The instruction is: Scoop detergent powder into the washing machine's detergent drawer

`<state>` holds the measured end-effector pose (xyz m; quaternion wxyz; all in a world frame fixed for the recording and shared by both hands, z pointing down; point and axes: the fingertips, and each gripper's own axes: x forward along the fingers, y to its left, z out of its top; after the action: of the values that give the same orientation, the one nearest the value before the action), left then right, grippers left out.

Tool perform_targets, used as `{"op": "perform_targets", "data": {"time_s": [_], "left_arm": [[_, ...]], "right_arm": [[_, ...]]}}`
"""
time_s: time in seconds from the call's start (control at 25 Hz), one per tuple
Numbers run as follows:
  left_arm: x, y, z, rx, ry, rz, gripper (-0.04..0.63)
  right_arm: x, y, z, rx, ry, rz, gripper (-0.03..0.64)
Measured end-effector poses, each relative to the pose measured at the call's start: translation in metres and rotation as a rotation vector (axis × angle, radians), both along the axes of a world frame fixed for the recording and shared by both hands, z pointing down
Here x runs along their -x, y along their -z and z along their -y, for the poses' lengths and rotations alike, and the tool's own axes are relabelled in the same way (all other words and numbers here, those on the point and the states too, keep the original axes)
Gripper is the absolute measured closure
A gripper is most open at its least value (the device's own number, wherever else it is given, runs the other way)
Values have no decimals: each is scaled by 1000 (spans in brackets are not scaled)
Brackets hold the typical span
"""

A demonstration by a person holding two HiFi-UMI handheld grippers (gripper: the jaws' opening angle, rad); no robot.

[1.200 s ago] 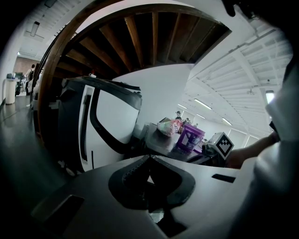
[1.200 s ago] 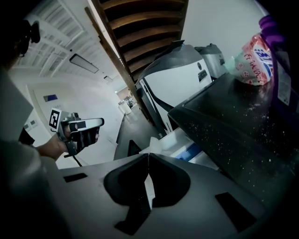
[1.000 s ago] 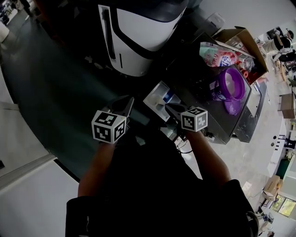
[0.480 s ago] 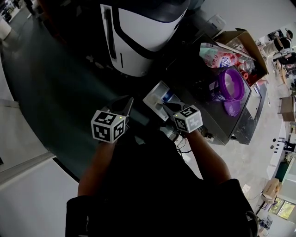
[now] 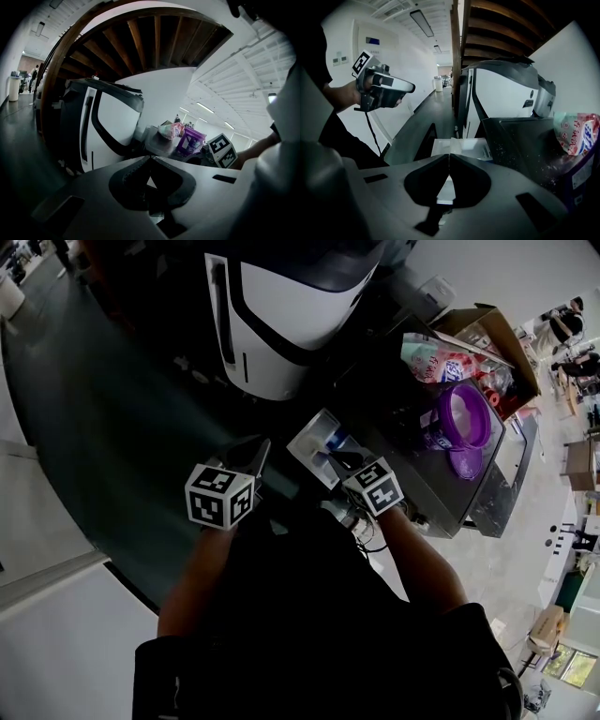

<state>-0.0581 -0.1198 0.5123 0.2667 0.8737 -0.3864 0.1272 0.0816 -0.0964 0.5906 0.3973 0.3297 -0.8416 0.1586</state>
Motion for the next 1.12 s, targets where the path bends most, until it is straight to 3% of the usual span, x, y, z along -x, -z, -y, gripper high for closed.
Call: {"op": "perform_targets", "data": {"time_s": [0.28, 0.44, 0.76, 1.12], "left_arm": [[-7, 0, 3, -3, -8, -9, 588], [-9, -1, 3, -2, -16, -13, 588], [-8, 0, 7, -6, -11, -25, 588], [-5, 6, 10, -11, -12, -31, 588]], "right_arm": [[-1, 3, 0, -76, 77, -105, 598], [0, 3, 0, -80, 77, -102, 598], [3, 6, 3, -148, 169, -202, 598], [1, 10, 9, -145, 150, -201, 598]]}}
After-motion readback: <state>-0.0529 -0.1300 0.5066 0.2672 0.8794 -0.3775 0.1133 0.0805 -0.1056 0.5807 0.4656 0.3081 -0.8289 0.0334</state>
